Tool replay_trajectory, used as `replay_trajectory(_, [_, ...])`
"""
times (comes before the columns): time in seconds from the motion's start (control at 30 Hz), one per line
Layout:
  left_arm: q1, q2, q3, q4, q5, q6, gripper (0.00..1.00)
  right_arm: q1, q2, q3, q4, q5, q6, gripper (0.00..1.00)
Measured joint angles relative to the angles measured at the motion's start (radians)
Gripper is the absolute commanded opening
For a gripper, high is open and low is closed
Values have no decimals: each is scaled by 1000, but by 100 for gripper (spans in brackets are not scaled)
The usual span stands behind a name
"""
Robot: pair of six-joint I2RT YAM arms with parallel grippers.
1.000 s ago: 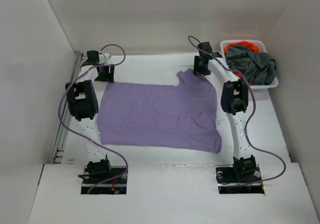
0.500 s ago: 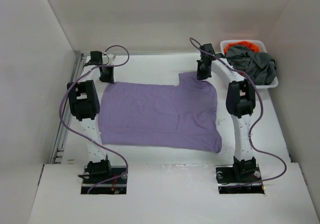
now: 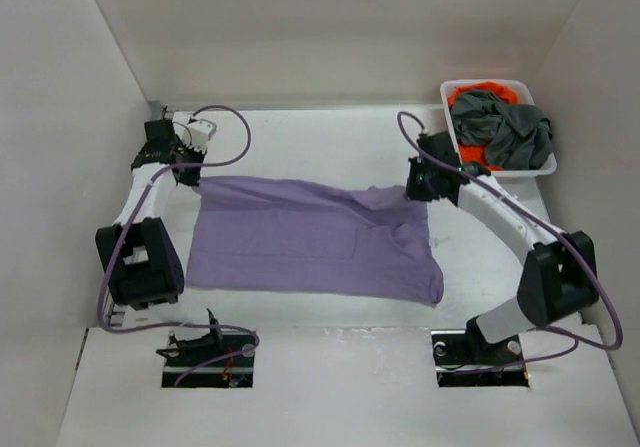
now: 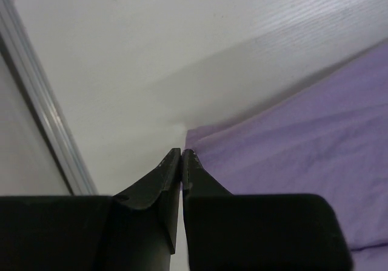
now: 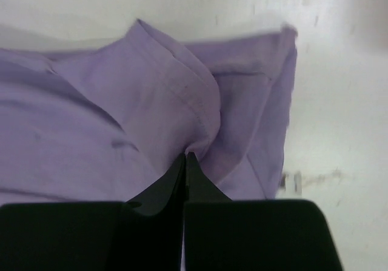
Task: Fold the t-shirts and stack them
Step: Grap the side of the flattened tshirt furthest away from the robot with both arms, then fold the other side of the tshirt into a rectangle
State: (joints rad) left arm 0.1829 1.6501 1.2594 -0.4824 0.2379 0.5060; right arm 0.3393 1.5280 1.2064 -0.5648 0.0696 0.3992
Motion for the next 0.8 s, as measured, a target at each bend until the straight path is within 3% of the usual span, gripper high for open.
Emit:
replay_trajectory(0.3, [0, -211, -284, 27, -50, 167, 2, 114, -290, -392, -3, 5, 166, 0])
replay_trajectory(0.43, [-8, -212, -378, 46, -79, 188, 3, 134, -376, -462, -7, 12, 222, 0])
replay_trajectory(0.63, [-15, -244, -396, 105, -98, 205, 3, 76, -562, -504, -47, 31, 262, 0])
replay_trajectory(0.8, [-28, -280, -397, 155, -100, 232, 3, 71, -588, -520, -55, 36, 283, 0])
